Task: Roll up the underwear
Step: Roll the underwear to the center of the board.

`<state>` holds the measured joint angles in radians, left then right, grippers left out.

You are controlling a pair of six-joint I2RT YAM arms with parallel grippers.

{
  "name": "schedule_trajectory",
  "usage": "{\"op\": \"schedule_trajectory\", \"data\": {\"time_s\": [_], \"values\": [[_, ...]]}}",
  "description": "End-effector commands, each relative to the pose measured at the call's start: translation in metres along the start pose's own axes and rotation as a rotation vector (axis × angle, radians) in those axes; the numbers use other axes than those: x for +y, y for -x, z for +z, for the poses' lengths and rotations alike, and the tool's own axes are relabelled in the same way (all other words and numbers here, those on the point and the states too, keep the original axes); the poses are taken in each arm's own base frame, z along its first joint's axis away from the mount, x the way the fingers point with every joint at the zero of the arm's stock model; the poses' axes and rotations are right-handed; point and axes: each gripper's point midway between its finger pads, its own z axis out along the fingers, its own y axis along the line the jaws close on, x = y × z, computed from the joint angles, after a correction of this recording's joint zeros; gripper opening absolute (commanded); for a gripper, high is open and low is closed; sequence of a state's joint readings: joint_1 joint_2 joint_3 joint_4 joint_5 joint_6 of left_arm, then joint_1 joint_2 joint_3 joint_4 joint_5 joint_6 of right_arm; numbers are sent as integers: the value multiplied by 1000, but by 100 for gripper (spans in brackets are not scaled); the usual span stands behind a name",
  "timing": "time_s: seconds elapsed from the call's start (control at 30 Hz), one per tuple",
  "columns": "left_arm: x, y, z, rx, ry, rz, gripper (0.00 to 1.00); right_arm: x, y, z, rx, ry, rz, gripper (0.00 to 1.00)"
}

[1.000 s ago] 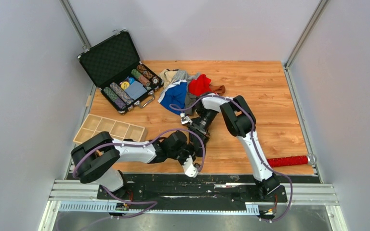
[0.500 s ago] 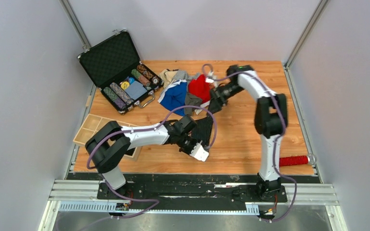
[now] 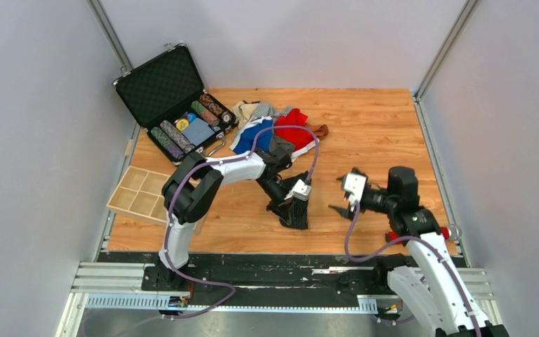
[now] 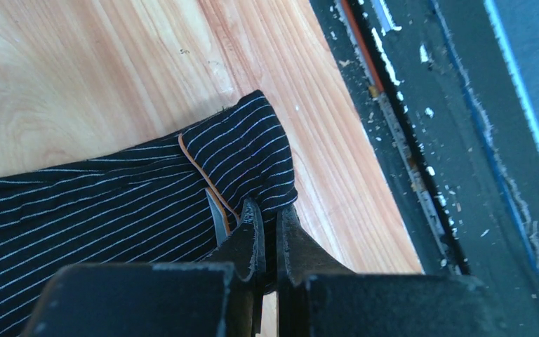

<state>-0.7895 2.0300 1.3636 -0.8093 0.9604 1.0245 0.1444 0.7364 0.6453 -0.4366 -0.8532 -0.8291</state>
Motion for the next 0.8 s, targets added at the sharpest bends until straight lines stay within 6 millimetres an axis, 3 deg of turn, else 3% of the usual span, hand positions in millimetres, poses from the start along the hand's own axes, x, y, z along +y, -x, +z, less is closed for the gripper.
{"op": "schedule_trajectory", "data": {"time_s": [0.0, 0.13, 0.3, 0.47, 0.77], "values": [[-21, 2, 5, -52, -109, -171, 0, 74, -28, 11, 1, 219, -182, 78], [-17, 0, 7, -70, -120, -211, 0, 106, -29, 35, -35, 315, -277, 78], [-10, -2, 9, -83, -106, -237, 0, 134, -35, 66, -13, 438, -264, 73], [-6, -2, 10, -98, -100, -251, 0, 141, -50, 89, 54, 454, -229, 72], [-3, -4, 5, -122, -83, -261, 0, 145, -65, 104, 115, 452, -174, 64]]}}
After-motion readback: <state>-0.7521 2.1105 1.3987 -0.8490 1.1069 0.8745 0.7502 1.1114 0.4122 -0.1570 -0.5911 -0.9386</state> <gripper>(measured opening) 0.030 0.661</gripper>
